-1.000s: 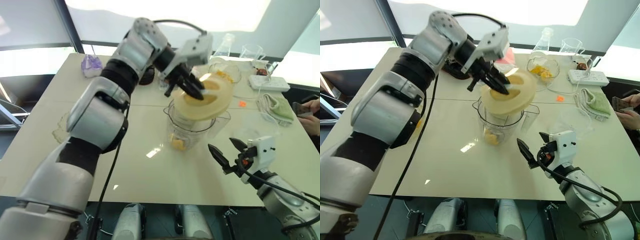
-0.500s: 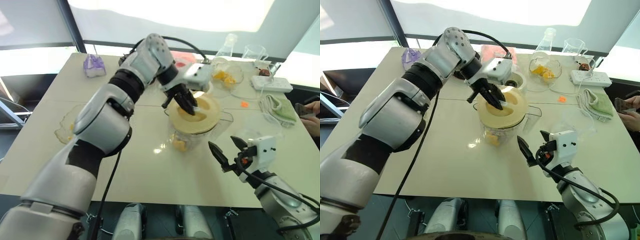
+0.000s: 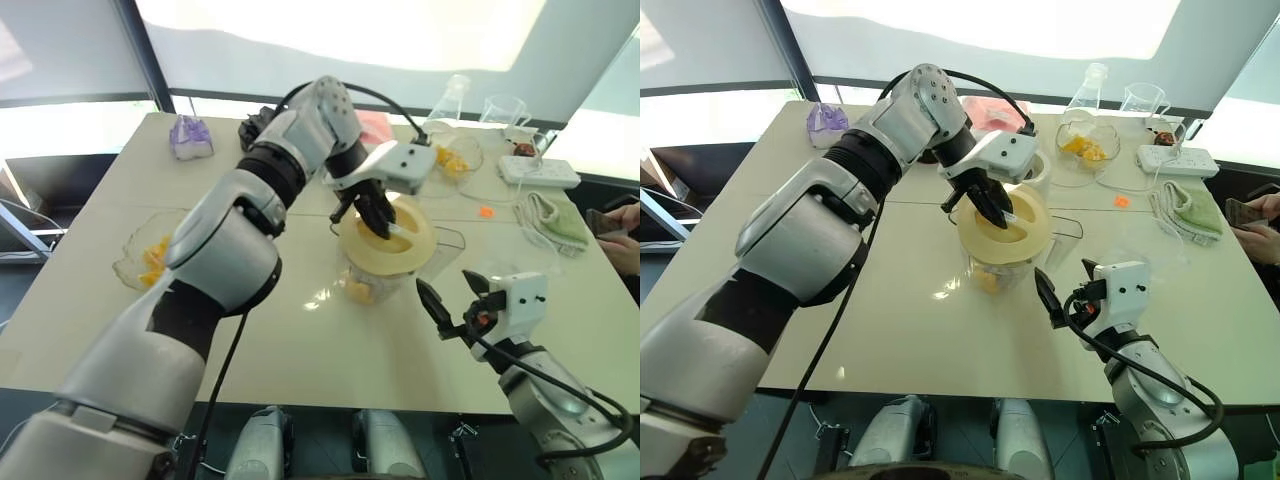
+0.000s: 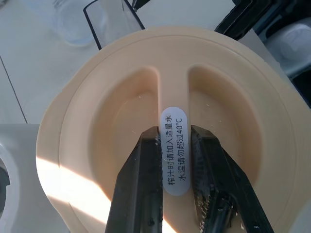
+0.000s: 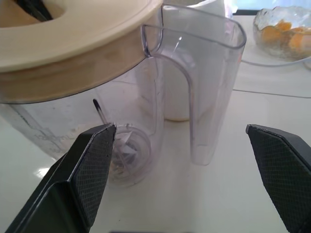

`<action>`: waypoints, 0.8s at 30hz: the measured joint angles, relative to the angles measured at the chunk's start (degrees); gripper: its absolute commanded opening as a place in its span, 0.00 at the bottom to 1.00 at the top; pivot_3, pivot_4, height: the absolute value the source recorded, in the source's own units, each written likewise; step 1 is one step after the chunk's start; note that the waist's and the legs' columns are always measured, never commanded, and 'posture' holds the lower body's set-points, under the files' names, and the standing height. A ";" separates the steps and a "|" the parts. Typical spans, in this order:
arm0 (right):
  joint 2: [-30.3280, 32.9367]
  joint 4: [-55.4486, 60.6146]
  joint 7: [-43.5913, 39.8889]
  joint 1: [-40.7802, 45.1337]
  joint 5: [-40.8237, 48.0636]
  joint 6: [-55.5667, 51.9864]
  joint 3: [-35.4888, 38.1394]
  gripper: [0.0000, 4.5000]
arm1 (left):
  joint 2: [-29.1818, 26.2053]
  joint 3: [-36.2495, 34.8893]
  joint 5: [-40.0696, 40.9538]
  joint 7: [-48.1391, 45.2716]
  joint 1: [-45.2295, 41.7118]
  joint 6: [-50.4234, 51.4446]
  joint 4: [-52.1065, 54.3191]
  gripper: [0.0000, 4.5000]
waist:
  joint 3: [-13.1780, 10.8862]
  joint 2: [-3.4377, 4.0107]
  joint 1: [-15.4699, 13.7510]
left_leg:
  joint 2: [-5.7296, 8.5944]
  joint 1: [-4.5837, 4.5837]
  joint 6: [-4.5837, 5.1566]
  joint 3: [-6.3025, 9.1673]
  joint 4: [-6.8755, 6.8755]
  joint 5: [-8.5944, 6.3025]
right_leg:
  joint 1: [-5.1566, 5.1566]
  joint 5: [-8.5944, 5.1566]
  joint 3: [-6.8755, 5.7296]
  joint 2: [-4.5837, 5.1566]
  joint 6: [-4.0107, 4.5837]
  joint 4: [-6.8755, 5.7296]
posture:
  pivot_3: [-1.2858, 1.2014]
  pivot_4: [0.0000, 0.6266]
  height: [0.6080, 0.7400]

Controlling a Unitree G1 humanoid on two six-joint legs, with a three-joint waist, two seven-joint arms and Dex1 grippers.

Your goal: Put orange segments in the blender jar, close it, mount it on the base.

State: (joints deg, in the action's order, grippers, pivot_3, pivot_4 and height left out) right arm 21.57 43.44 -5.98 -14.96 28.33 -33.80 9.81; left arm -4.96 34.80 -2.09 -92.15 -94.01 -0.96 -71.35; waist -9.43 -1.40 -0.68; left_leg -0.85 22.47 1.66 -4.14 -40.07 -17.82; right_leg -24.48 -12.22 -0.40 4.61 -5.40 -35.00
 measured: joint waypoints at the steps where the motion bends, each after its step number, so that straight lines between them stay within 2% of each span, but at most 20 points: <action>1: -0.20 -0.39 0.15 0.25 -0.65 0.13 -0.02 1.00 | -0.21 -0.22 -0.03 0.10 0.39 0.83 0.32 0.05 | 0.03 0.00 0.00 | 0.00 0.00 0.01 0.00 0.02 0.00 | 0.00 0.00 0.00 0.00 0.00 0.00 | 0.52 0.24 1.00; 12: -1.36 -6.57 -0.31 4.47 -6.35 1.51 -2.22 1.00 | -2.02 -0.82 -0.03 0.69 3.95 4.06 4.80 0.05 | 1.01 -0.03 0.09 | -0.03 -0.08 0.16 0.01 0.05 -0.09 | 0.02 -0.04 0.00 0.00 -0.04 0.00 | 0.52 0.24 1.00; 22: -2.80 -19.43 -3.20 13.05 -9.97 5.60 -3.58 1.00 | -2.42 -0.91 0.23 0.79 4.94 4.17 6.34 0.05 | 1.23 -0.04 0.13 | -0.03 -0.08 0.17 0.00 0.08 -0.10 | 0.02 -0.04 0.00 -0.01 -0.04 0.00 | 0.52 0.24 1.00; 24: -3.45 -23.05 -4.00 15.26 -10.38 7.18 -3.80 0.88 | -3.09 -0.59 1.27 0.81 5.51 4.17 6.97 0.05 | 1.24 -0.02 0.20 | -0.03 -0.09 0.17 0.00 0.08 -0.10 | 0.02 -0.04 0.01 0.00 -0.04 0.01 | 0.52 0.24 1.00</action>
State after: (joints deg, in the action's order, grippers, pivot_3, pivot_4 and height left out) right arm 18.13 20.39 -9.98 0.31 17.95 -26.62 6.01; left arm -8.05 34.21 -0.82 -91.33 -88.50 3.21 -64.38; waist -8.19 -1.43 -0.48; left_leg -0.88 22.38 1.84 -4.14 -40.00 -17.92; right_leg -24.46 -12.27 -0.39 4.60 -5.44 -35.00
